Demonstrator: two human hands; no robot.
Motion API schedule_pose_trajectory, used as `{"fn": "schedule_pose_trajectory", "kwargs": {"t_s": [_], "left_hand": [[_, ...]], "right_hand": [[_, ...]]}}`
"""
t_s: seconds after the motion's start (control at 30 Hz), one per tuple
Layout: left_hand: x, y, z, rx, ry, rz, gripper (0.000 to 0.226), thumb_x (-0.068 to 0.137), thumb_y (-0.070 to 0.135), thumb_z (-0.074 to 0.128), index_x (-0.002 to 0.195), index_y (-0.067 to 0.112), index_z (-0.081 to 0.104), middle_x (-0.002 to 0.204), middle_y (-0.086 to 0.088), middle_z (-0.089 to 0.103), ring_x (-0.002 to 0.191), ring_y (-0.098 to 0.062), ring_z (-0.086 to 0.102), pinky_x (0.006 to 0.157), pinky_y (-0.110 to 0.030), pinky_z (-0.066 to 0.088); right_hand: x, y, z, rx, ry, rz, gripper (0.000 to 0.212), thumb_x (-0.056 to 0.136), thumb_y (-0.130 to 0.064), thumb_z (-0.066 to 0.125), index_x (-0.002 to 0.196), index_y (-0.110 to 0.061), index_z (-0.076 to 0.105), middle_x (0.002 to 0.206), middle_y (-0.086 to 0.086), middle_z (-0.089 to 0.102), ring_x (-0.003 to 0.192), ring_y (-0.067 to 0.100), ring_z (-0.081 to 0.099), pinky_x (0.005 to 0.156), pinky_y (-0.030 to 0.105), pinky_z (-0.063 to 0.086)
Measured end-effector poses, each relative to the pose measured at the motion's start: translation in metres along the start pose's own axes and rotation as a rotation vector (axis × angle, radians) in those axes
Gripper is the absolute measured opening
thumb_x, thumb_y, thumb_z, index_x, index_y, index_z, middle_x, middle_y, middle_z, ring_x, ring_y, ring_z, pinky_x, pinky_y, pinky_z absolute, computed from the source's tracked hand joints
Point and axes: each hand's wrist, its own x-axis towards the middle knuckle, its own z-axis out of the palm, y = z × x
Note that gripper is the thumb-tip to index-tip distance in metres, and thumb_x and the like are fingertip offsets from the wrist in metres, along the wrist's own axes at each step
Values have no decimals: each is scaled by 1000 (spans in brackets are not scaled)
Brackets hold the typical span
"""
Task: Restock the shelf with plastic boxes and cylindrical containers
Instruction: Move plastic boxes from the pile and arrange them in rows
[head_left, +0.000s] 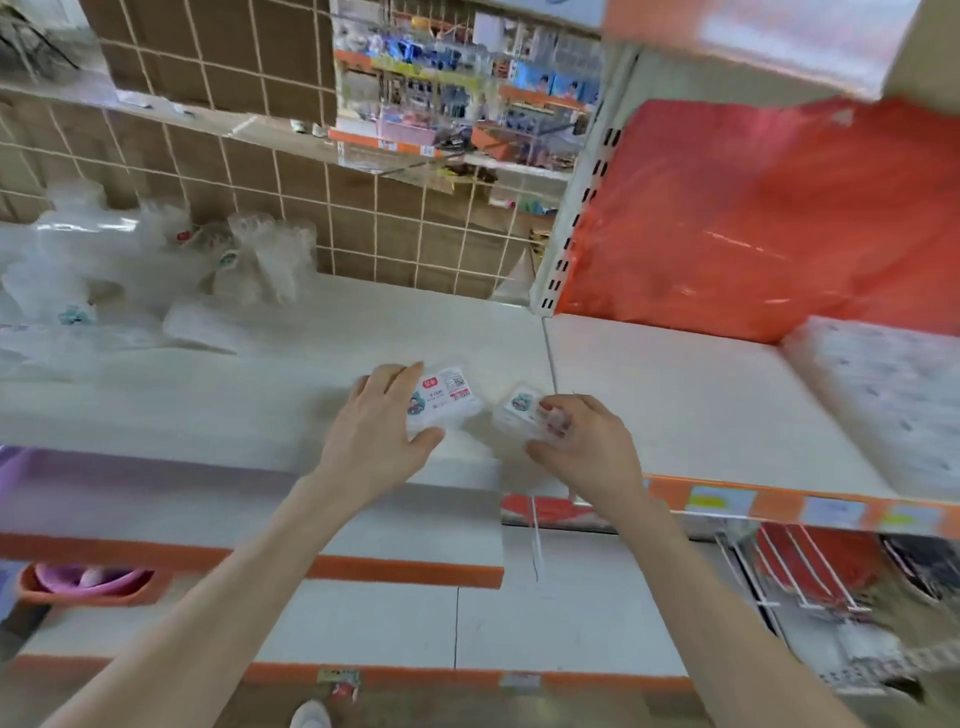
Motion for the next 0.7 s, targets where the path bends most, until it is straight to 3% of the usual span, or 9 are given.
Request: {"fn": "schedule_pose_trajectory", "kwargs": {"t_s": [0.27, 0.4, 0.53, 0.7], "left_hand": [[-50, 100, 57, -15, -28, 92, 72, 78, 31, 66, 141, 14, 35, 134, -4, 41, 119, -24, 34, 93, -34, 36], [-67, 143, 82, -21, -58, 169, 71, 77, 31, 66, 139, 12, 37, 131, -5, 43, 121, -26, 36, 99, -31, 29], [-72, 175, 98, -42, -90, 210, 71, 79, 30, 66, 141, 13, 35, 133, -3, 41, 121, -24, 34, 99, -28, 28], [-65, 206, 119, -23, -138, 256, 71, 79, 34, 65, 141, 16, 35, 134, -2, 41, 123, -23, 34, 98, -31, 30]], "right_hand": [[-80, 85, -61, 13, 81, 74, 48, 68, -25, 73, 115, -20, 63, 115, 0, 60, 100, 19, 57, 70, 18, 33], [-111, 119, -88, -14, 123, 132, 50, 68, -27, 73, 116, -20, 62, 117, 1, 60, 105, 21, 56, 75, 24, 35], [-127, 145, -107, -18, 135, 183, 49, 71, -28, 71, 118, -22, 60, 116, 0, 59, 105, 20, 56, 72, 26, 34], [-137, 174, -120, 16, 186, 225, 50, 71, -28, 72, 119, -20, 59, 118, 0, 59, 104, 19, 56, 67, 21, 29]]}}
